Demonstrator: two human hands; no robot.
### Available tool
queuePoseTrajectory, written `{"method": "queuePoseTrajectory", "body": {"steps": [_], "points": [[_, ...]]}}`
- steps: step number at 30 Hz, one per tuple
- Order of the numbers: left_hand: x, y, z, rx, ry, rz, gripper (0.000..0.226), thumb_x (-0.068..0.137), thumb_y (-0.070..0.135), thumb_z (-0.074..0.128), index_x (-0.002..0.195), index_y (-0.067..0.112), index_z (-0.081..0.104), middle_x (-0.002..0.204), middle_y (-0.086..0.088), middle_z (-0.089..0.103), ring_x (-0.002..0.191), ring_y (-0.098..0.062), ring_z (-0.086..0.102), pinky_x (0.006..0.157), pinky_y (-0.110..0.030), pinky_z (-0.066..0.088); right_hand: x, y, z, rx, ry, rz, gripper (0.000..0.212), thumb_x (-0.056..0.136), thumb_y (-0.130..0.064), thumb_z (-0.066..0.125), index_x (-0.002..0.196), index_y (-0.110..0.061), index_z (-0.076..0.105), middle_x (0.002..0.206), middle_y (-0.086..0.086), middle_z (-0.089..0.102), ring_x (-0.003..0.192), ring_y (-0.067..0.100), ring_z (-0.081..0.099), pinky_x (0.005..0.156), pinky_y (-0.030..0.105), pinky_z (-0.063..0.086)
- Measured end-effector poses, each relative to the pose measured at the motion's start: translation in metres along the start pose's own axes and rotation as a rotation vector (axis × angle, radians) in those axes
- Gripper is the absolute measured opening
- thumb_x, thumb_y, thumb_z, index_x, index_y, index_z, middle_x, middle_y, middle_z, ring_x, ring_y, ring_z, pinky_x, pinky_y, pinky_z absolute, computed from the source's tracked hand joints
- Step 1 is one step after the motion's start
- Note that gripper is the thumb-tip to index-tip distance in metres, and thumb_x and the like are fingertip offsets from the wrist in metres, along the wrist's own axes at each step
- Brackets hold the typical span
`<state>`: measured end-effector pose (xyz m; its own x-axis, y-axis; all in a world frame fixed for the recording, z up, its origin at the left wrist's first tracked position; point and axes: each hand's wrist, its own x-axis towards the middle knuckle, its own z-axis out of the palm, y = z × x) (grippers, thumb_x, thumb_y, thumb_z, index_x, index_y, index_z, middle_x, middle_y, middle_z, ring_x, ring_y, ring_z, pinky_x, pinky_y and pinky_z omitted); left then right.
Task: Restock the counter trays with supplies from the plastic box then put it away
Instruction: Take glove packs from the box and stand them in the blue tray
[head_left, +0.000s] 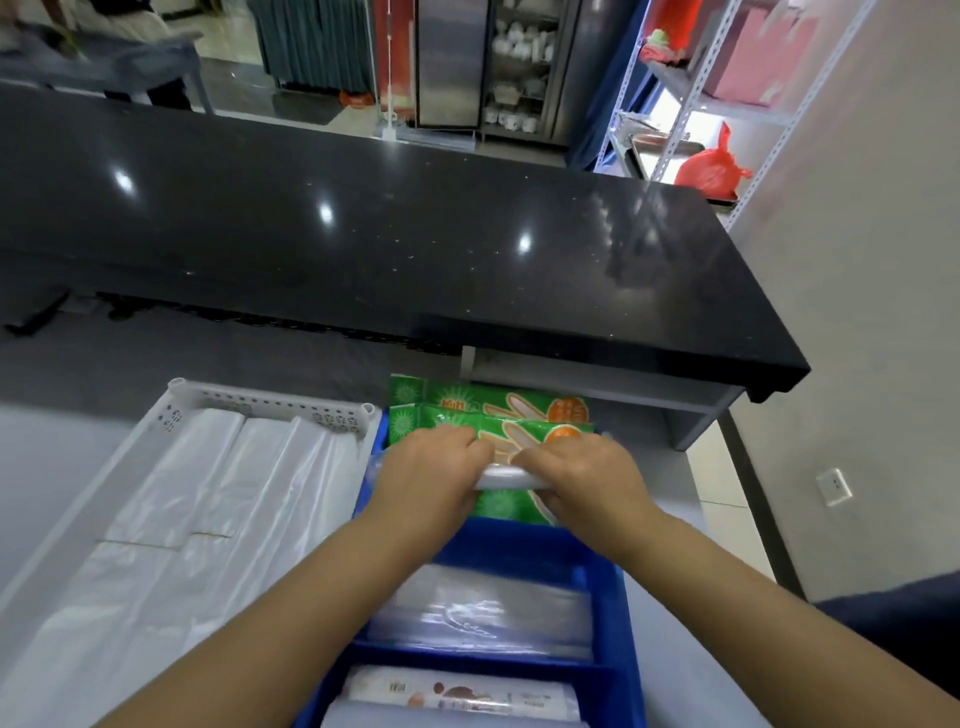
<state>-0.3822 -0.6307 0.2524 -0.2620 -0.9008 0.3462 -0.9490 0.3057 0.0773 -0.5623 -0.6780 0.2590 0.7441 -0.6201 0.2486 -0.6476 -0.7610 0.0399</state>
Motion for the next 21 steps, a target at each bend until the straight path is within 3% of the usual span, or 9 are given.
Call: {"method": "queuePoseTrajectory", "body": {"steps": [3, 6, 8, 12, 14, 18, 20, 21], "points": [[0.003, -0.014, 0.01, -0.033, -0.021, -0.028, 0.027, 0.05, 0.009, 0.08, 0.071, 0.013, 0.064, 0.065, -0.004, 0.062, 0.058, -0.026, 0.058, 0.05, -0.029, 0.04, -0.003, 0.004, 0.018, -0.039, 0.115, 0.104, 0.023, 0.06, -0.007, 0.077, 0.076, -0.02, 0.069, 0.063, -0.002, 0.068, 0.055, 0.021, 0.062, 0.052, 0.03, 0.048], [-0.008, -0.027, 0.025, -0.087, -0.14, -0.105, 0.01, 0.07, 0.013, 0.065, 0.079, 0.016, 0.06, 0.08, -0.002, 0.065, 0.074, -0.027, 0.06, 0.058, -0.029, 0.034, -0.011, 0.002, 0.041, 0.026, -0.043, 0.123, 0.024, 0.064, -0.004, 0.075, 0.085, -0.015, 0.069, 0.069, 0.005, 0.071, 0.06, 0.027, 0.065, 0.049, 0.032, 0.052], [-0.016, -0.031, 0.036, -0.102, -0.273, -0.152, 0.004, 0.079, 0.018, 0.055, 0.082, 0.017, 0.057, 0.088, -0.001, 0.065, 0.083, -0.026, 0.06, 0.058, -0.028, 0.031, -0.012, 0.0, 0.049, 0.107, -0.204, 0.159, 0.024, 0.079, -0.008, 0.062, 0.101, -0.017, 0.065, 0.089, 0.01, 0.071, 0.075, 0.031, 0.066, 0.059, 0.034, 0.05], [-0.014, -0.039, 0.045, -0.163, -0.428, -0.209, 0.008, 0.082, 0.016, 0.051, 0.074, 0.019, 0.053, 0.075, -0.001, 0.061, 0.074, -0.026, 0.057, 0.055, -0.028, 0.032, -0.006, 0.008, 0.049, 0.236, -0.388, 0.274, 0.032, 0.085, -0.03, 0.06, 0.116, -0.028, 0.054, 0.111, 0.006, 0.066, 0.093, 0.029, 0.062, 0.073, 0.036, 0.05], [-0.007, -0.043, 0.042, -0.172, -0.528, -0.232, 0.012, 0.081, 0.015, 0.052, 0.071, 0.02, 0.05, 0.068, 0.001, 0.054, 0.074, -0.026, 0.056, 0.056, -0.027, 0.035, -0.004, 0.015, 0.041, 0.261, -0.371, 0.313, 0.041, 0.08, -0.039, 0.065, 0.119, -0.032, 0.053, 0.112, 0.001, 0.066, 0.094, 0.023, 0.061, 0.073, 0.033, 0.05], [0.0, -0.045, 0.037, -0.151, -0.607, -0.242, 0.011, 0.08, 0.015, 0.055, 0.073, 0.02, 0.049, 0.077, -0.003, 0.057, 0.084, -0.027, 0.06, 0.059, -0.028, 0.037, -0.01, 0.023, 0.03, 0.244, -0.248, 0.337, 0.047, 0.079, -0.04, 0.067, 0.124, -0.031, 0.053, 0.118, -0.003, 0.064, 0.099, 0.018, 0.06, 0.077, 0.032, 0.051], [-0.001, -0.045, 0.028, -0.148, -0.552, -0.239, 0.006, 0.079, 0.021, 0.059, 0.085, 0.021, 0.057, 0.086, -0.002, 0.062, 0.087, -0.026, 0.06, 0.061, -0.03, 0.04, -0.016, 0.022, 0.03, 0.24, -0.186, 0.325, 0.042, 0.082, -0.036, 0.066, 0.122, -0.029, 0.056, 0.121, -0.002, 0.063, 0.104, 0.019, 0.059, 0.081, 0.033, 0.051], [-0.003, -0.046, 0.024, -0.142, -0.502, -0.246, 0.02, 0.078, 0.026, 0.062, 0.098, 0.024, 0.06, 0.096, 0.0, 0.065, 0.091, -0.024, 0.061, 0.065, -0.029, 0.042, -0.019, 0.02, 0.031, 0.244, -0.157, 0.311, 0.039, 0.083, -0.034, 0.065, 0.12, -0.028, 0.058, 0.12, -0.002, 0.064, 0.105, 0.019, 0.059, 0.082, 0.033, 0.05]]}}
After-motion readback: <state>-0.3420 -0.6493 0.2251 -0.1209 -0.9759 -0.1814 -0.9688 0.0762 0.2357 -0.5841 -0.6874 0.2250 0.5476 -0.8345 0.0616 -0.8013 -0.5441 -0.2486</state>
